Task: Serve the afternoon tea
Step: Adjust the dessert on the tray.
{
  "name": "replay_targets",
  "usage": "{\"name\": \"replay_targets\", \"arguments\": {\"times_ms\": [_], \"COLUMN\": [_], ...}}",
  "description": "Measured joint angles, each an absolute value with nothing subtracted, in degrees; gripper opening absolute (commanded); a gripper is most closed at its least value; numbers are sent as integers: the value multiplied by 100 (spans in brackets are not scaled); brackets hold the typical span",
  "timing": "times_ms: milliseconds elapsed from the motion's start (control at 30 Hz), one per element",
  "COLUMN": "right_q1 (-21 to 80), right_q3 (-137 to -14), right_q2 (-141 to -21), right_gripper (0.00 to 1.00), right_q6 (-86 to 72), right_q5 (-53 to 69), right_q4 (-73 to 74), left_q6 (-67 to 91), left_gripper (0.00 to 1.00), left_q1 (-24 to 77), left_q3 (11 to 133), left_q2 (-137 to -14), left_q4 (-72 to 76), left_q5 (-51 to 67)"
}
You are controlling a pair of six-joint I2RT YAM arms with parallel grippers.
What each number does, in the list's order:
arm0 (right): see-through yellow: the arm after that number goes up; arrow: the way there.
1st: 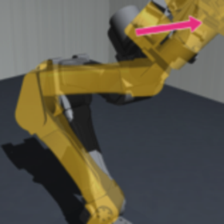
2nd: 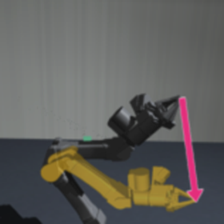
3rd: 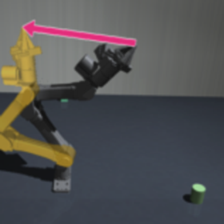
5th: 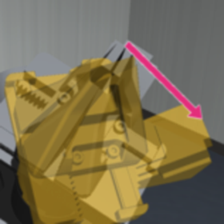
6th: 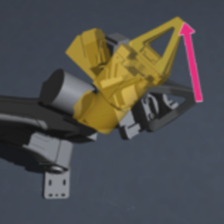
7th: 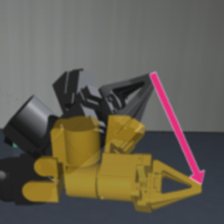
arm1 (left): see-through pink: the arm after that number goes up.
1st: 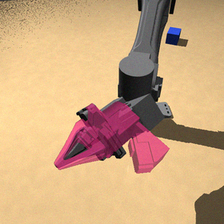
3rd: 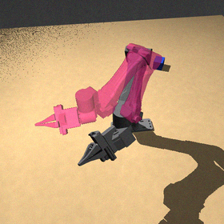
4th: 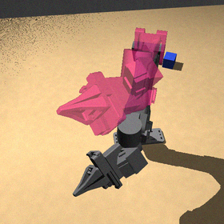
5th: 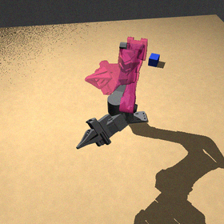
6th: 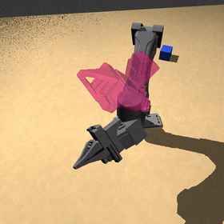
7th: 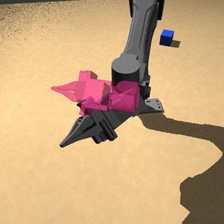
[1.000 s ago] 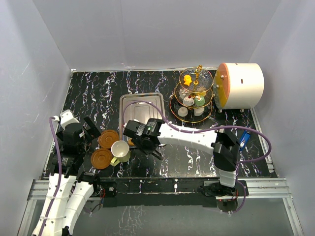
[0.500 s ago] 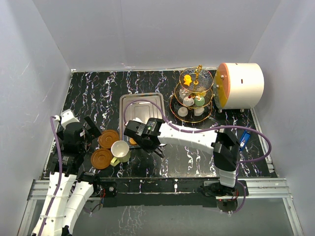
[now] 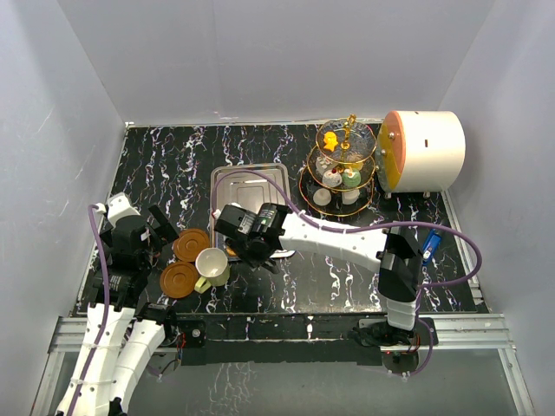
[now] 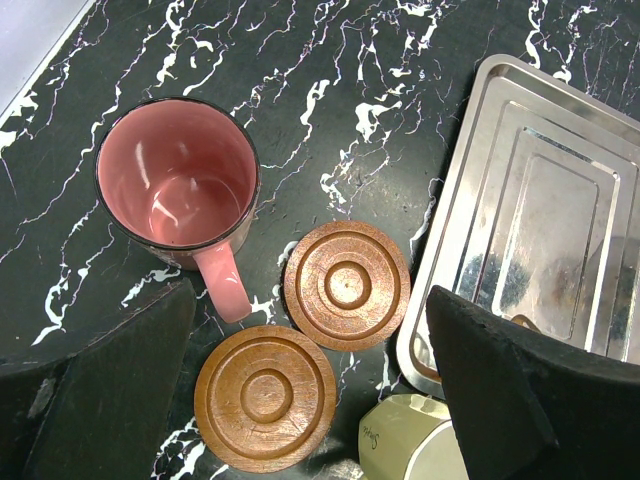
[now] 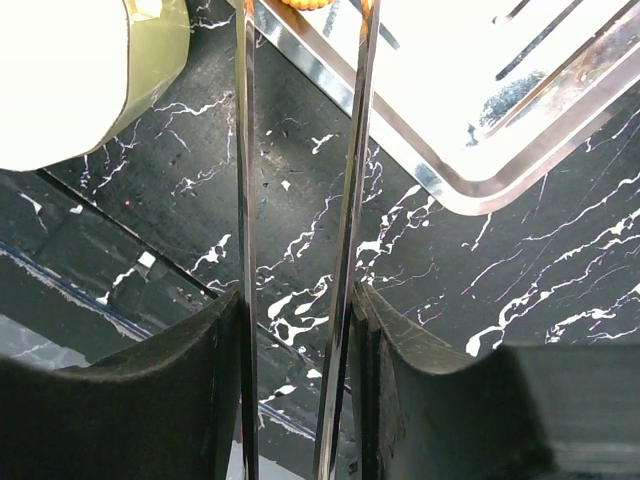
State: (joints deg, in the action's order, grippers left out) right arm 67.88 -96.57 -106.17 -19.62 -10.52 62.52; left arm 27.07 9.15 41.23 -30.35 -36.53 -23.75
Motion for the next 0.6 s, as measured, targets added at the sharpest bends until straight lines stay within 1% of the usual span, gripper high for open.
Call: {"name": "replay_targets", "arguments": {"times_ms": [300, 600], "right_q1": [6869, 6954], "right_q3": [-9662, -9784], "right_q2": [-10683, -11089], "right_gripper": [40, 41], "right_q6": [-1951, -1892], "right_q5": [-891, -1203], "right_q4": [6311, 6613], "left_q6": [2707, 2707], "left_gripper": [99, 99], "left_q1": [915, 915], "left_q3": [4123, 4123], "left_q2": [-3037, -3055], "left_q4": [-3653, -3651], "left_q5": [-2373, -2351]}}
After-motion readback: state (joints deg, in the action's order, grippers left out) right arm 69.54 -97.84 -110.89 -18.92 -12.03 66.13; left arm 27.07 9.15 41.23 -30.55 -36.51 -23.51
